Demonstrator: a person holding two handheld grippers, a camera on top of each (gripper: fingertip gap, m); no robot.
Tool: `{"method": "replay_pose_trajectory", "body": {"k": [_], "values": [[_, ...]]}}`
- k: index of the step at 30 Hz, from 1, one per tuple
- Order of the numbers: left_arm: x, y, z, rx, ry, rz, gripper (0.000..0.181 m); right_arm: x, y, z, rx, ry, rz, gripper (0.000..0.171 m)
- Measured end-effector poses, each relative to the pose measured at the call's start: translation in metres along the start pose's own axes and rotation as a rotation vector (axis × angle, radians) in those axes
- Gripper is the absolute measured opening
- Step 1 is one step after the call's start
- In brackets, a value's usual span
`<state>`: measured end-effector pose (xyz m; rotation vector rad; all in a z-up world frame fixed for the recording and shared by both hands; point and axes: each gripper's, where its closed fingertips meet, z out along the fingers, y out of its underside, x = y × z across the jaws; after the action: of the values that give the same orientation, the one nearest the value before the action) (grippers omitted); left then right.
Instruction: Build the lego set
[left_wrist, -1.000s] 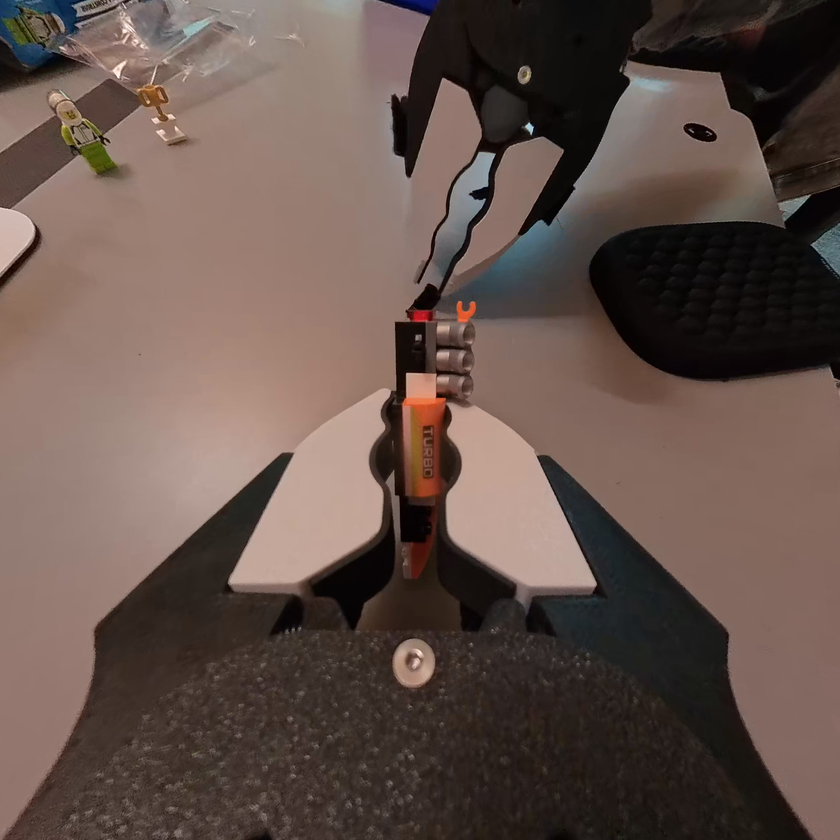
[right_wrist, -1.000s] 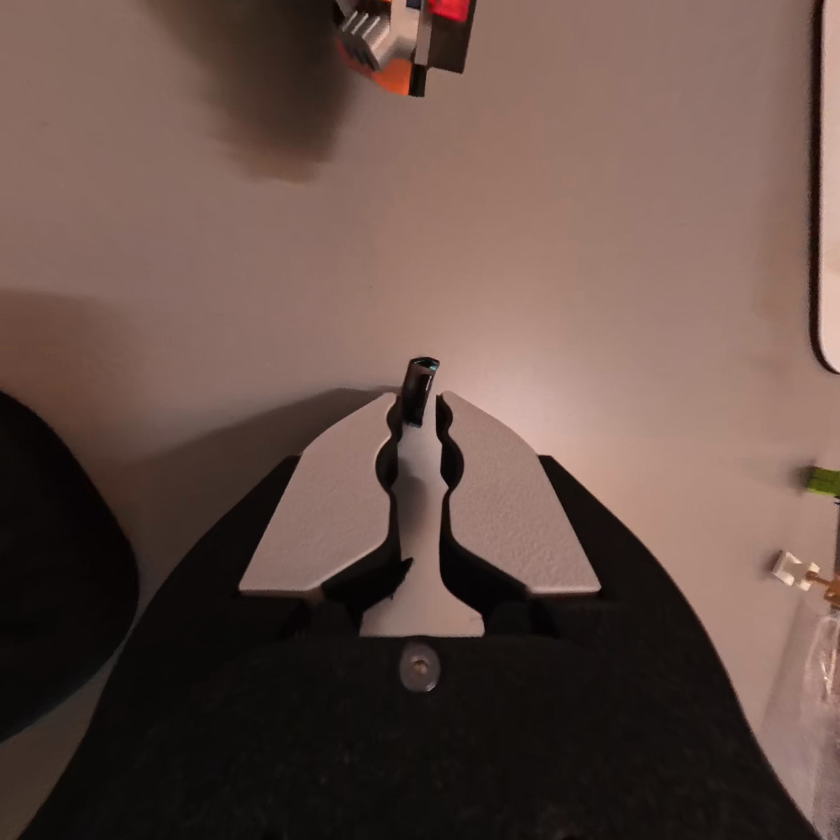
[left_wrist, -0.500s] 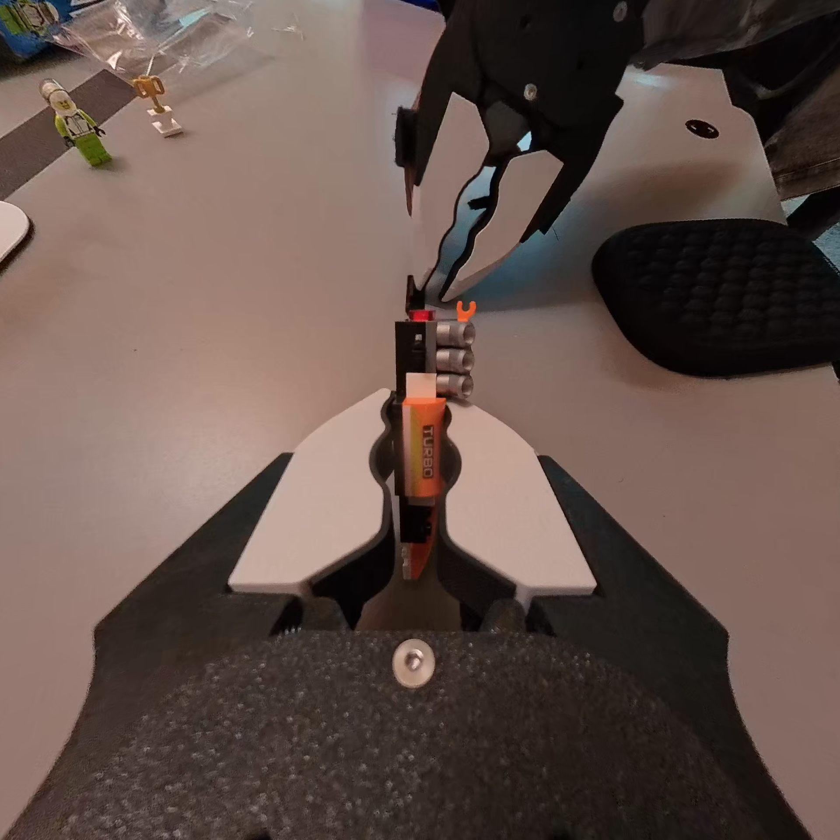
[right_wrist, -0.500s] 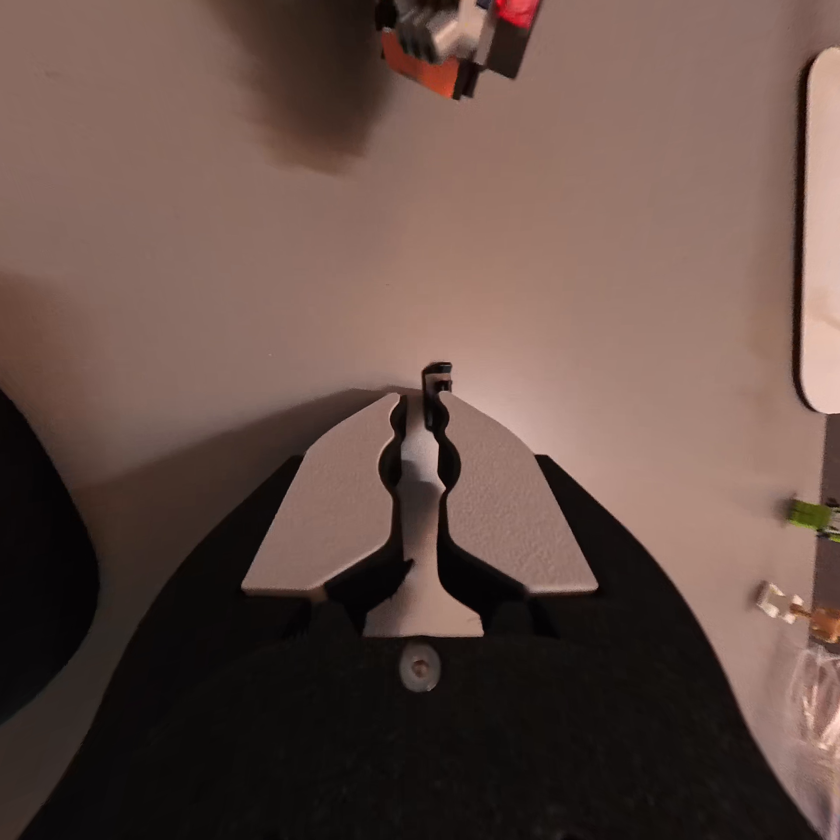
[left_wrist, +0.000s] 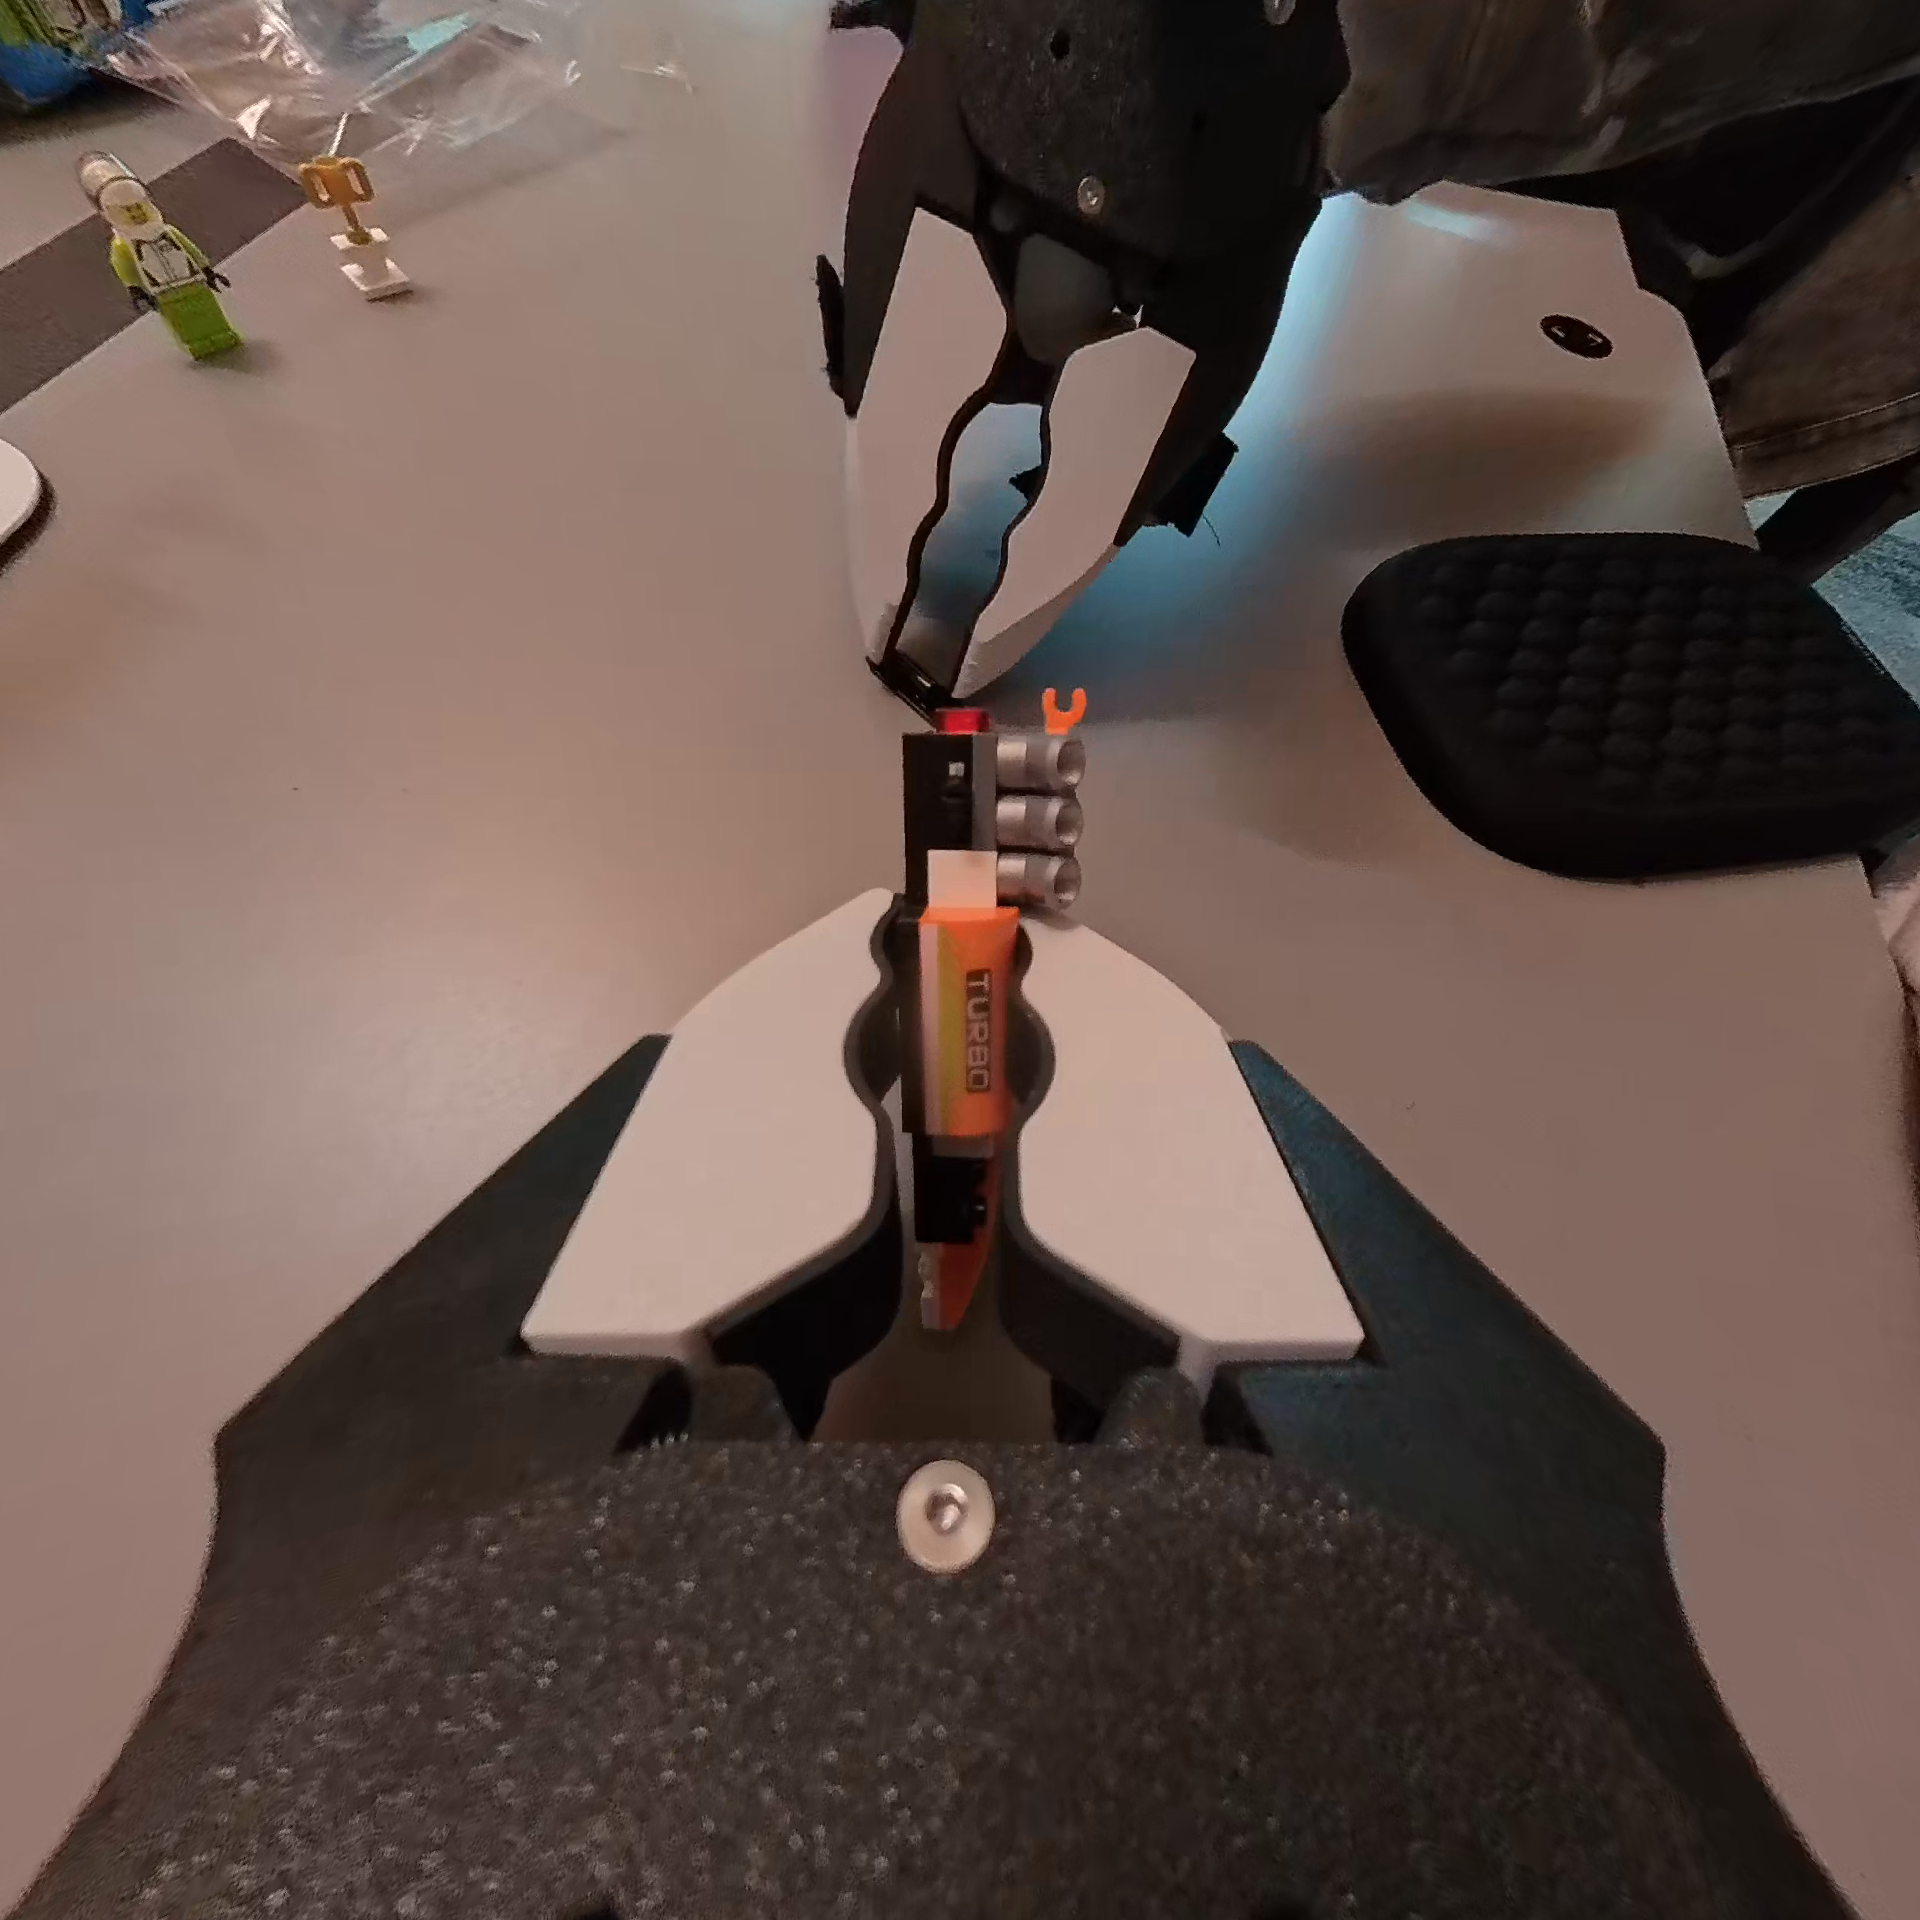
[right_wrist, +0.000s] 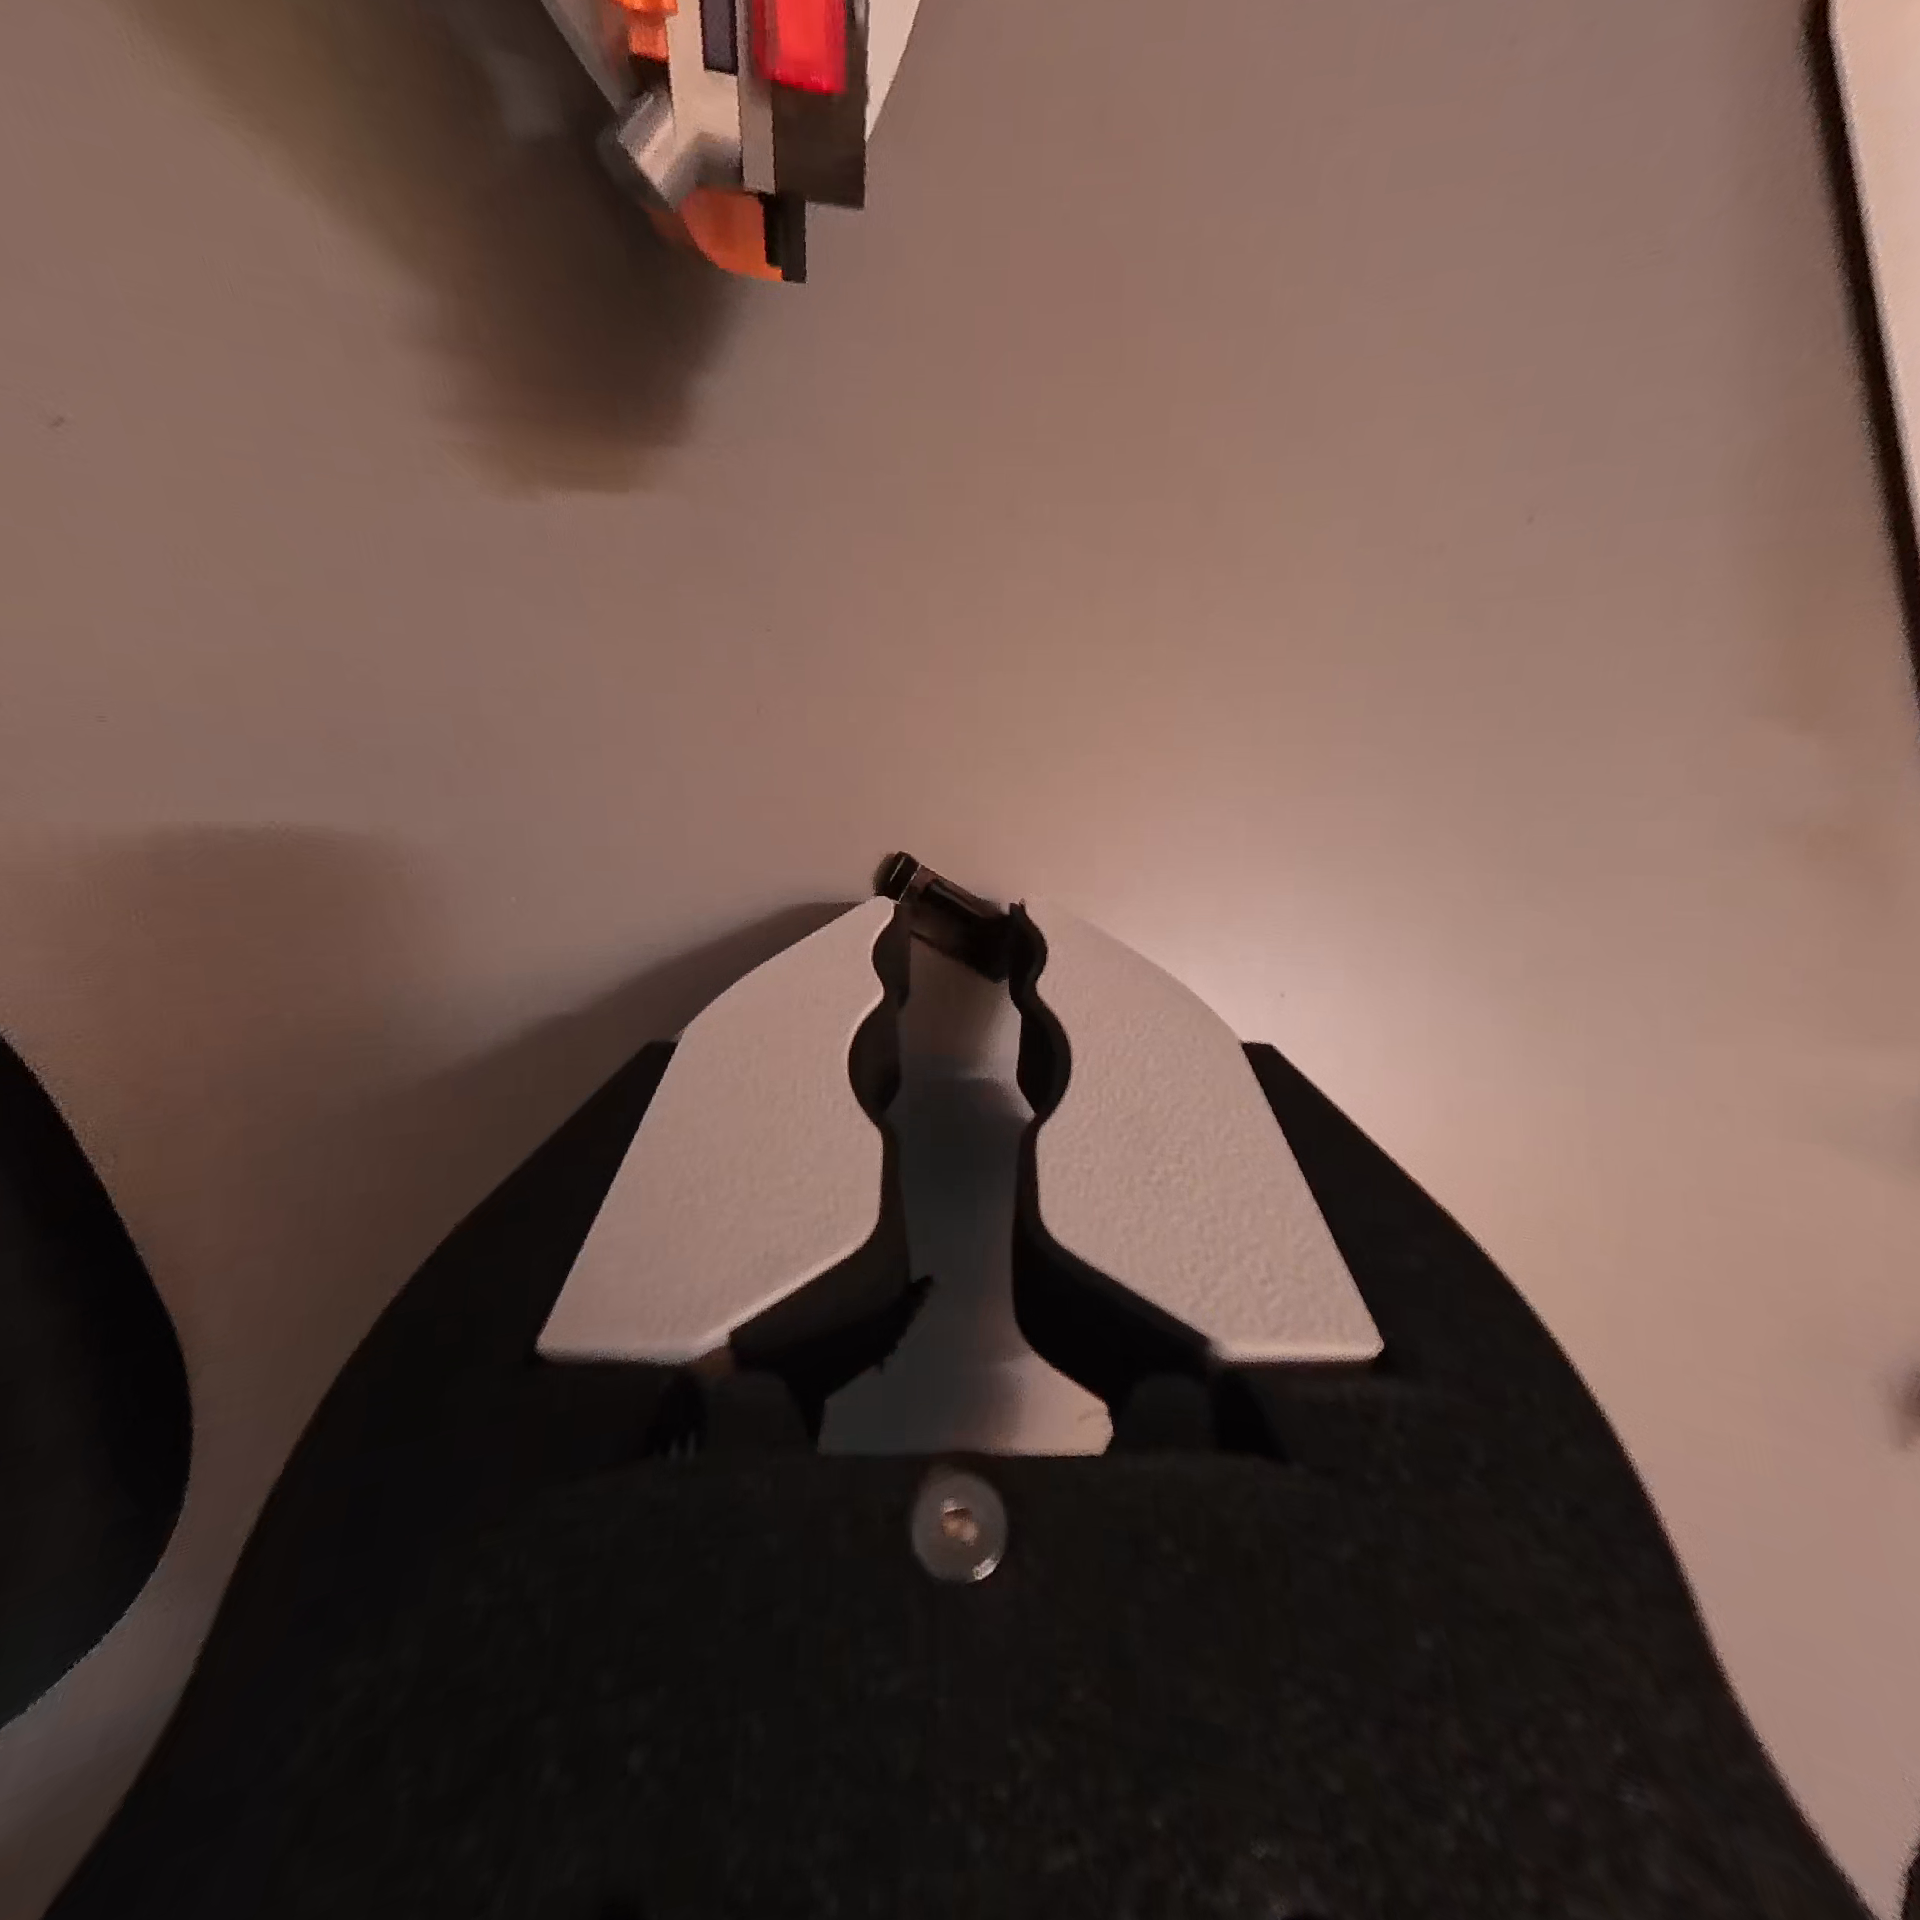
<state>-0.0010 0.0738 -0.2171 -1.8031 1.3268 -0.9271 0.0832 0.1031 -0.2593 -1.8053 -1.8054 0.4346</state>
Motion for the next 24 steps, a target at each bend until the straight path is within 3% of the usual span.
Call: {"method": "replay_pose_trajectory", "body": {"k": [4, 8, 15, 20, 24], "values": [[0.0, 0.0, 0.0, 0.0, 0.004, -0.005, 0.015, 0.001, 0.0, 0.001, -0.006, -0.013, 0.015, 0.004], [0.0, 0.0, 0.0, -0.003, 0.001, 0.001, 0.015, 0.0, -0.004, 0.0, 0.01, -0.096, 0.161, 0.004], [0.0, 0.0, 0.0, -0.004, -0.002, 0.002, 0.015, -0.015, -0.069, -0.028, 0.374, -0.37, 0.616, 0.004], [0.002, 0.0, 0.002, -0.004, -0.003, 0.007, 0.015, -0.036, -0.103, -0.045, 0.568, -0.526, 0.725, 0.004], [0.005, -0.003, 0.003, 0.01, -0.005, 0.022, 0.015, -0.048, -0.114, -0.043, 0.582, -0.574, 0.719, 0.004]]}}
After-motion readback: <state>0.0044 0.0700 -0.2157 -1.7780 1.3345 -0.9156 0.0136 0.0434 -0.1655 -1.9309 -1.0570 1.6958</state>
